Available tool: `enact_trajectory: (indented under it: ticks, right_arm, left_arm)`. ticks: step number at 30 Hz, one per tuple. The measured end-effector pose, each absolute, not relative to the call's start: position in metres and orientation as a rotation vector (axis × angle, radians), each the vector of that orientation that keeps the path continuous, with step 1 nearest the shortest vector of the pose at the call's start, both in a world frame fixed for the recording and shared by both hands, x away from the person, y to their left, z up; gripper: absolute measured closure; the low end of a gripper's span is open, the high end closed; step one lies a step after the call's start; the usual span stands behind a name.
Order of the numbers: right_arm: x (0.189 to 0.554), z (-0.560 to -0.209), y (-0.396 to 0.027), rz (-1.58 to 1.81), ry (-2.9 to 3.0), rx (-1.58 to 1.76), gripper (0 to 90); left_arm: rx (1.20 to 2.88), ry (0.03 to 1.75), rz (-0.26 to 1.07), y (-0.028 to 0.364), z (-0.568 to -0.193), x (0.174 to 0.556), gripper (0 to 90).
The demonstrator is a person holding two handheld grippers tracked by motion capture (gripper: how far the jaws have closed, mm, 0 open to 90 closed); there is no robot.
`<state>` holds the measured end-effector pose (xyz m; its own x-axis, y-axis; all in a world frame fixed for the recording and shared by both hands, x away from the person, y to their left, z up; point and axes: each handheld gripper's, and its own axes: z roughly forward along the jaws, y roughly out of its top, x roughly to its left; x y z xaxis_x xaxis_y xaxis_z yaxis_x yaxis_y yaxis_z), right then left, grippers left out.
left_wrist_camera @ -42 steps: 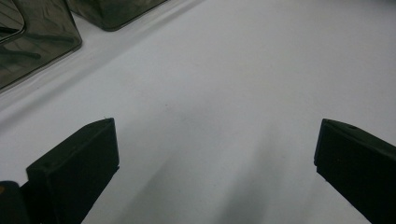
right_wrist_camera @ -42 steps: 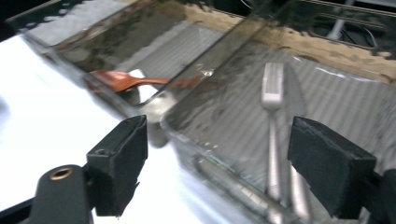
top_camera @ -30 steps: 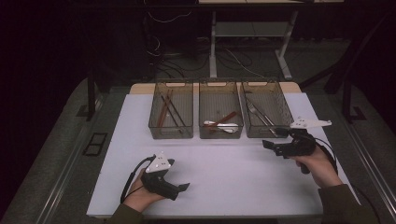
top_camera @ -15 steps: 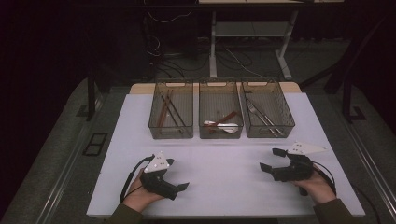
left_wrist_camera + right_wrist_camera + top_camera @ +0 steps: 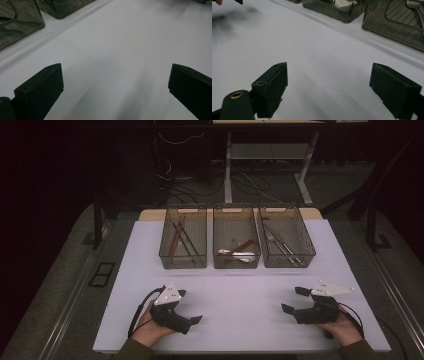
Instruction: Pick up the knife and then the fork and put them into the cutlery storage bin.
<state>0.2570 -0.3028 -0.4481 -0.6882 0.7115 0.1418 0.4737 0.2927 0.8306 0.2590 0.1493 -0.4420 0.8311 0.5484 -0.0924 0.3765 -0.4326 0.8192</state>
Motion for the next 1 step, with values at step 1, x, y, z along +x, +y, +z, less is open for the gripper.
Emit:
enact_trajectory:
  ticks: [1]
  right_arm:
    - [0.2570,-0.4481,-0.3032,1.346,2.306,1.079,14.5]
  left_arm:
    - [2.074,0.676,0.234,0.1493,-0.4420,0.2591,0.0]
